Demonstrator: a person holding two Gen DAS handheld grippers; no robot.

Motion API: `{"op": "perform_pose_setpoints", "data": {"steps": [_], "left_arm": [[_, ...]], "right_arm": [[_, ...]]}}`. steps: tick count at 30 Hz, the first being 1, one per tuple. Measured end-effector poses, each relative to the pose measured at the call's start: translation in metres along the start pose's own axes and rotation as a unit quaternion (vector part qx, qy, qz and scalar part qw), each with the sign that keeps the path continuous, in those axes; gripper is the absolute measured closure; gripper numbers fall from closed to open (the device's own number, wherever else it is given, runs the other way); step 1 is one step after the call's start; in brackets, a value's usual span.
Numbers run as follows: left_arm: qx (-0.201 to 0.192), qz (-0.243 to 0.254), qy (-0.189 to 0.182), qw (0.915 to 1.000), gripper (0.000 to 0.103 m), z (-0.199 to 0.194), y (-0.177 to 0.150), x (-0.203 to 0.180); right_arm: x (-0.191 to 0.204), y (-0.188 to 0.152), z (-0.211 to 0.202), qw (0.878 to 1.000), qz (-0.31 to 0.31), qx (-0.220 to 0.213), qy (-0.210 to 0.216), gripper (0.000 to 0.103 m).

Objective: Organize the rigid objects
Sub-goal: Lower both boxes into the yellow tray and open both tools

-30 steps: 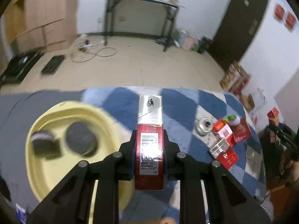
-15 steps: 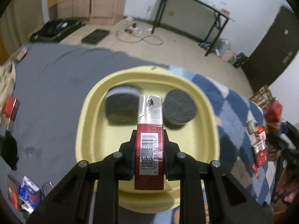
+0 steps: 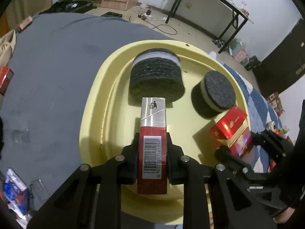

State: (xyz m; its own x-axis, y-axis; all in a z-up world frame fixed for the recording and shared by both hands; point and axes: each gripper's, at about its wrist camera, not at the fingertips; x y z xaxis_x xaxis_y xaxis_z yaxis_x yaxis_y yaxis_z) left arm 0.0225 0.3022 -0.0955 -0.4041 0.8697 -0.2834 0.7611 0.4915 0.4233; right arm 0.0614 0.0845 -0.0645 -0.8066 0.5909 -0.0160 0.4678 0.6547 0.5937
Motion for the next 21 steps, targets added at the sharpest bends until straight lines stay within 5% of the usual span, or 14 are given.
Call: {"op": "perform_pose_setpoints", "data": {"steps": [11, 15, 18, 21], "left_arm": [[-0.013, -0.010, 0.011, 0.9998, 0.075, 0.000, -0.005, 0.010], [-0.029, -0.004, 0.010, 0.9995, 0.040, -0.015, -0.005, 0.009], [-0.054, 0.001, 0.031, 0.9981, 0.014, -0.037, -0.004, 0.005], [-0.076, -0.008, 0.020, 0.9969, 0.006, -0.059, 0.002, -0.005]], "right_arm": [[0.009, 0.001, 0.025, 1.000, -0.005, 0.019, -0.019, 0.046], [0.012, -0.003, 0.018, 1.000, -0.006, 0.023, -0.011, 0.033], [0.013, -0.008, -0.011, 1.000, -0.009, -0.006, -0.011, 0.008], [-0.001, -0.013, -0.053, 0.999, 0.024, -0.045, 0.007, 0.005]]}}
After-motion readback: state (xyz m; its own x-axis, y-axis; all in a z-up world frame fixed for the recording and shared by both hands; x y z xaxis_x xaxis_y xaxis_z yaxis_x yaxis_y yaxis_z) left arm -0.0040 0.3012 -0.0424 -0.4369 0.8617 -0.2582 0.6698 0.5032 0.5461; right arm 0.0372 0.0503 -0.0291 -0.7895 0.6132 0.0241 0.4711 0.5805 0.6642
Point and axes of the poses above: each gripper's, at about its wrist camera, not at the fingertips, and z roughly the way its jaws point, x to its left, y to its top, and after that the axes turned 1 degree about -x, right-handed
